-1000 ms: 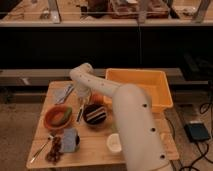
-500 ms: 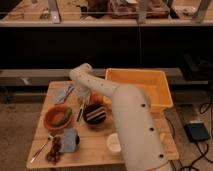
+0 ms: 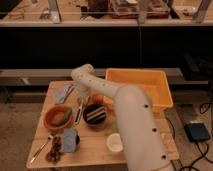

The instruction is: Place brush in table surface

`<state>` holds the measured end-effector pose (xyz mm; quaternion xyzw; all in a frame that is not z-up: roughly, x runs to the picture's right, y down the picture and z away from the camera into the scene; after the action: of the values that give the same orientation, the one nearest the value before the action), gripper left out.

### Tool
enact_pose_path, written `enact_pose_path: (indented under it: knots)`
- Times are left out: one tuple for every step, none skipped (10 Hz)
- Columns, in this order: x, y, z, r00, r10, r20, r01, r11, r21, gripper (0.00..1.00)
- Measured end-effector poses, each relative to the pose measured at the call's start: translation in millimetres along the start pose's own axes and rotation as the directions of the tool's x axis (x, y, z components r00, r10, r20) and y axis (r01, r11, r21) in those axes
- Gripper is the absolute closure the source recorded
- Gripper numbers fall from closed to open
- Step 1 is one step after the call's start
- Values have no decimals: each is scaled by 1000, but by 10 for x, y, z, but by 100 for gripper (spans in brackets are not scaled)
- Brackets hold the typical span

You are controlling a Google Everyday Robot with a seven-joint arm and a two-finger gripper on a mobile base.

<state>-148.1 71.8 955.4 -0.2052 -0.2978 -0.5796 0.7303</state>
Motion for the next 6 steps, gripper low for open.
enact_pose_path:
  knots:
    - [59, 32, -175, 1000, 20, -13, -20, 999, 37, 100]
    - [102, 53, -344, 999, 35, -27, -33, 998, 57, 100]
    - [136, 53, -541, 998, 43, -44, -40, 996, 74, 100]
    - [170, 42, -784, 997, 47, -65, -41, 995, 90, 100]
    - [201, 20, -1084, 995, 45, -93, -35, 994, 103, 100]
    - [221, -14, -1328, 992, 34, -118, -21, 993, 114, 100]
